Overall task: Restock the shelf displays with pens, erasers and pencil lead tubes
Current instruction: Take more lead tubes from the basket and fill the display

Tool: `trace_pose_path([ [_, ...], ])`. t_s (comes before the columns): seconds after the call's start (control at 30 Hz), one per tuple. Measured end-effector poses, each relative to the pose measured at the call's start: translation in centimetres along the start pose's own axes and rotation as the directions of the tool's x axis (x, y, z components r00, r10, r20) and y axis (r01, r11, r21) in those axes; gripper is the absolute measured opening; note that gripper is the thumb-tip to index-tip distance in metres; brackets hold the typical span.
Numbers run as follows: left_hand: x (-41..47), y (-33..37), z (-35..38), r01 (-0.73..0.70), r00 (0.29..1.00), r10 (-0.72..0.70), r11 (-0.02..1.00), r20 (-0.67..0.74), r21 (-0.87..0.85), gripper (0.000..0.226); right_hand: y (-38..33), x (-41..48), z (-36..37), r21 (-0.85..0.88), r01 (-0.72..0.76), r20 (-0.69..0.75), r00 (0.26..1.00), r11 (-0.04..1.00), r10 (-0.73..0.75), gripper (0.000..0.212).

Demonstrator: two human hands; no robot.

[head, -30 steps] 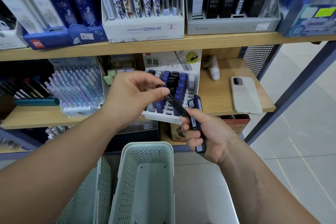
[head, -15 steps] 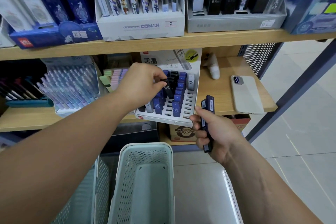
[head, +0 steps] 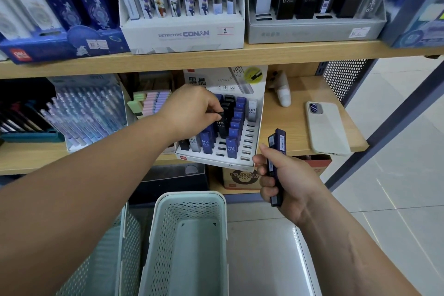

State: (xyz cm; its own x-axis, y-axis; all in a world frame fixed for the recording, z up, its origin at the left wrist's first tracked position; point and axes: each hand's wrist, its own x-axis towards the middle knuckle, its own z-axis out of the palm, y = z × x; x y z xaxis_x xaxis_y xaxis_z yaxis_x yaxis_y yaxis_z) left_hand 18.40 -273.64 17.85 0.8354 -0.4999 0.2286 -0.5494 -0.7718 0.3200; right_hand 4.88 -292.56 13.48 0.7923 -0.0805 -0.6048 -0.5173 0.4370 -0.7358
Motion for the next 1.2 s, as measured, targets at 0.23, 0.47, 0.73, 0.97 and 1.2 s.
trace_pose_path([
  [0.23,-0.2,-0.2,1.2,-0.053,0.999,0.052,0.993,0.015,0.106,0.021,-0.3,-0.6,0.4,0.023,0.017,0.040,0.999,1.000,-0.018,0.023],
  [0.47,-5.2,4.5,-0.6,0.249,0.939,-0.337,0.800,-0.065,-0.546,0.012,-0.4,-1.7,1.2,0.022,0.031,0.309,0.950,0.999,-0.036,0.015],
  [0.73,-10.2,9.0,0.3,0.437,0.846,-0.465,0.325,0.261,-0.839,0.017,0.2,-3.2,2.4,-0.133,0.069,0.458,0.889,0.989,0.000,0.007],
  [0.97,-11.0,9.6,-0.8,0.434,0.822,-0.513,0.283,0.247,-0.855,0.014,0.8,-3.9,2.7,-0.114,0.086,0.505,0.863,0.990,-0.017,0.017],
  [1.2,-11.2,9.6,-1.1,0.407,0.811,-0.520,0.172,0.269,-0.897,0.018,0.5,-4.6,2.5,-0.143,0.134,0.535,0.844,0.981,-0.037,0.006],
])
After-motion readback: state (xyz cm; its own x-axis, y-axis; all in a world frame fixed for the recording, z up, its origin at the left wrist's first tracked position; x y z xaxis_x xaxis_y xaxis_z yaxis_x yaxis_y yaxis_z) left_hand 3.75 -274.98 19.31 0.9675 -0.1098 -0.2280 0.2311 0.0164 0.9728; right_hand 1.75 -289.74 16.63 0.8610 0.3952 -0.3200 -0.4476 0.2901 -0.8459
